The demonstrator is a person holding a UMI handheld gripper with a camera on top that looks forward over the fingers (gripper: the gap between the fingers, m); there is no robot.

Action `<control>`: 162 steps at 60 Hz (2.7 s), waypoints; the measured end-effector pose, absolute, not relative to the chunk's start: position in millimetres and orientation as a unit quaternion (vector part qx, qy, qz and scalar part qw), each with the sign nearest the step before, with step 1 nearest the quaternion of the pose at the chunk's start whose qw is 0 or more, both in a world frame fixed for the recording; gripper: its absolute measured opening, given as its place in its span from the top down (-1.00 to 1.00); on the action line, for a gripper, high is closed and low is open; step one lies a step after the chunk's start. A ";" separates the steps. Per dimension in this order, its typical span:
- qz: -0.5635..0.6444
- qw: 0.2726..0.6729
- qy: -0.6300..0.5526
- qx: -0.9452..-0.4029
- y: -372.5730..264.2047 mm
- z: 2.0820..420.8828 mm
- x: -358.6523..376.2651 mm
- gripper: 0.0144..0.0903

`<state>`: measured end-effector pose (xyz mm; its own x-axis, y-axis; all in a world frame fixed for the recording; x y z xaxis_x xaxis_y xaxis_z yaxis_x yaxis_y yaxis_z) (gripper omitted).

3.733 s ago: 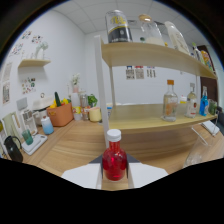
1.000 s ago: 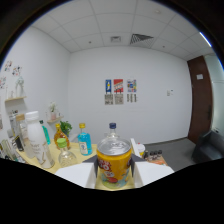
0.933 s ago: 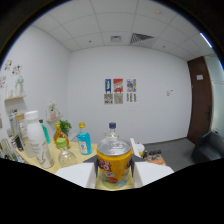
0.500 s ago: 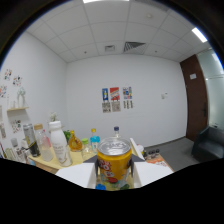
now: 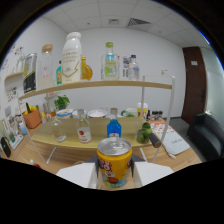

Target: Make me a cup of Vodka Sunrise.

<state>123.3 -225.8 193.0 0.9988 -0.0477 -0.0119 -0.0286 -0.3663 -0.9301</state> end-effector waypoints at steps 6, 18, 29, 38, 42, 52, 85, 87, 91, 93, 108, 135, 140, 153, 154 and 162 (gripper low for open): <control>-0.082 0.559 -0.033 -0.824 -219.5 190.4 124.2 0.06; -0.267 0.548 -0.219 -0.762 -213.0 209.9 118.5 0.06; -0.421 0.489 -0.390 -0.657 -210.9 215.3 106.9 0.07; -0.532 0.425 -0.500 -0.536 -206.3 221.7 93.5 0.06; -0.561 0.393 -0.541 -0.488 -202.1 217.7 88.8 0.06; -0.602 0.324 -0.604 -0.411 -198.8 204.2 84.7 0.07; -0.354 0.632 -0.322 -0.610 -227.1 325.0 96.6 0.05; -0.323 0.658 -0.285 -0.617 -230.7 339.1 105.8 0.05; -0.262 0.695 -0.211 -0.636 -235.7 357.3 130.9 0.06; -0.234 0.705 -0.172 -0.647 -237.0 359.3 146.9 0.05; -0.063 0.668 0.026 -0.741 -228.7 254.2 253.2 0.06; -0.014 0.531 0.071 -0.844 -213.5 54.8 283.9 0.06; -0.016 0.528 0.061 -0.847 -213.0 49.7 281.4 0.06; -0.015 0.524 0.056 -0.850 -218.3 46.9 279.8 0.00; -0.015 0.523 0.057 -0.850 -219.6 46.6 279.9 0.00; -0.023 0.519 0.053 -0.853 -228.1 44.7 278.2 -0.01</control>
<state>278.2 -228.1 44.7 0.9933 -0.1144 -0.0162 -0.0670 -0.4562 -0.8874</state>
